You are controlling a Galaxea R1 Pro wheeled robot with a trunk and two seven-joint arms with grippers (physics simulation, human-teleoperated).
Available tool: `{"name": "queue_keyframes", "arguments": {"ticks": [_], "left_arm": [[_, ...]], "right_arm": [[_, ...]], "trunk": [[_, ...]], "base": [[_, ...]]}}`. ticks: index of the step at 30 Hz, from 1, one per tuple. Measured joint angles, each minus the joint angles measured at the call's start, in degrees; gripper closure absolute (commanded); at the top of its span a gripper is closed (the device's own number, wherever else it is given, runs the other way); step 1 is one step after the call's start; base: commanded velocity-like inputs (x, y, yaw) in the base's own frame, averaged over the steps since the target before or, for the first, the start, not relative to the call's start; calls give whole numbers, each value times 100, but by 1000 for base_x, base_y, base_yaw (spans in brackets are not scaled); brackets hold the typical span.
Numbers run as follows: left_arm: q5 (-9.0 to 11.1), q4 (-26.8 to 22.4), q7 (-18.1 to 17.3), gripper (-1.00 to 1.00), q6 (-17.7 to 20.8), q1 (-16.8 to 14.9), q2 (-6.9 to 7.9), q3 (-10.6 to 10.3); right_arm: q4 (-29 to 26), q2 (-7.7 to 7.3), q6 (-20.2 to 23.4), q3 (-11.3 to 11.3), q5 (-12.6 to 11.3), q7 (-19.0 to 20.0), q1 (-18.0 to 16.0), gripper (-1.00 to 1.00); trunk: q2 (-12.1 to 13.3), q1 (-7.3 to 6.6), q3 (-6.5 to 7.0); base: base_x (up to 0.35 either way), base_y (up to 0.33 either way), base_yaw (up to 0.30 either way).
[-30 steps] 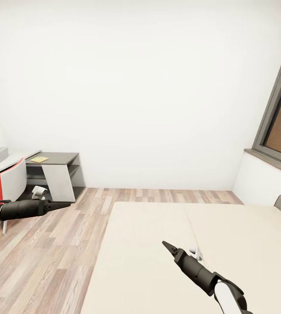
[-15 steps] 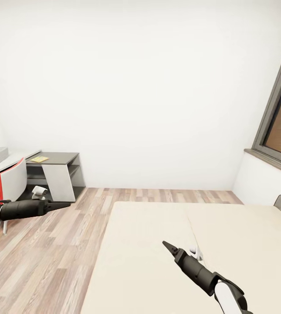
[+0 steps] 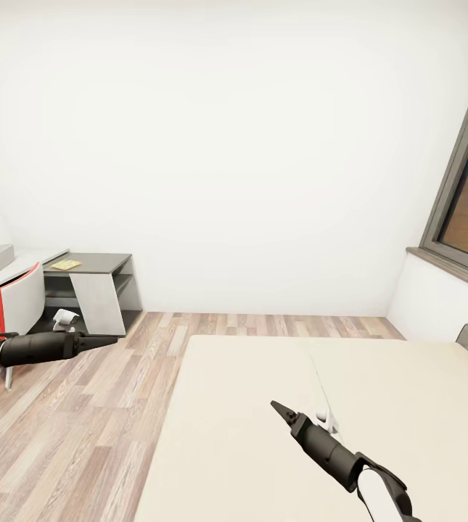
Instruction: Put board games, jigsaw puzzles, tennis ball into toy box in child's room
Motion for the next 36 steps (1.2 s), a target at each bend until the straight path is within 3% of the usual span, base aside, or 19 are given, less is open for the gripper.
{"name": "queue_keyframes", "arguments": {"ticks": [36], "left_arm": [[-7,0,6,-100,0,3,0,2]], "right_arm": [[-7,-1,0,0,0,-1,-1,-100]], "trunk": [[-2,0,24]], "base": [[0,-41,-25]]}}
